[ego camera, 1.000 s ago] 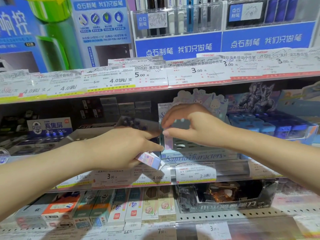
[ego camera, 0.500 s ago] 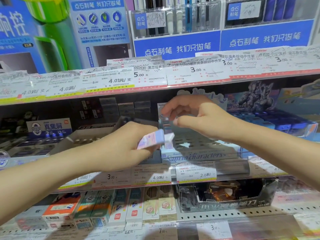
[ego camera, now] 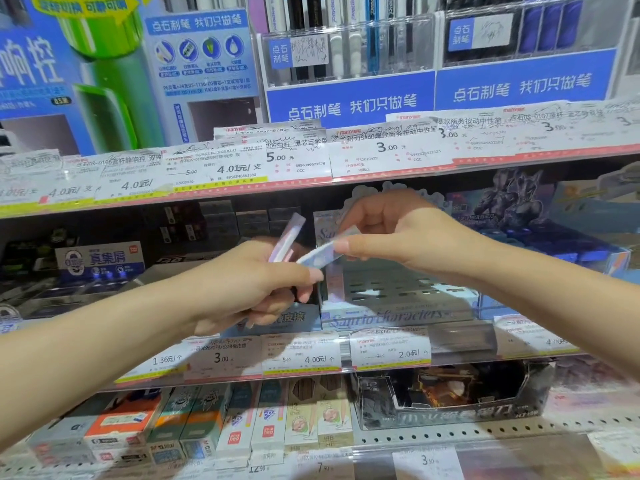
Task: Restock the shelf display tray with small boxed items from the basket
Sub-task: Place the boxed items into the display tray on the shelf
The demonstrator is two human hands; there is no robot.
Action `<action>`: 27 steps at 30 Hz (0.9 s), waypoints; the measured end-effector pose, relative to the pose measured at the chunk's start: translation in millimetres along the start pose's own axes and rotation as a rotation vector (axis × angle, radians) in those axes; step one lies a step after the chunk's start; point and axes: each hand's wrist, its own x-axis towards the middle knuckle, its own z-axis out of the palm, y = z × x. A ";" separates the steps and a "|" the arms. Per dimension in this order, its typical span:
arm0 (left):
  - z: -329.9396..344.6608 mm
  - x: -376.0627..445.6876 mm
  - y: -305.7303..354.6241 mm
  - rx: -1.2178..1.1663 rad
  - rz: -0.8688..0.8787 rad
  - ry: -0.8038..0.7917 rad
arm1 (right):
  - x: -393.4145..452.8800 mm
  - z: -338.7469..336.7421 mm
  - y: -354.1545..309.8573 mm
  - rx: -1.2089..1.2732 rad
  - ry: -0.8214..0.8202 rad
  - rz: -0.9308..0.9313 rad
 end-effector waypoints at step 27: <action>-6.9 12.3 -2.6 1.139 0.259 0.151 | 19.6 -6.1 28.4 -0.405 0.177 0.034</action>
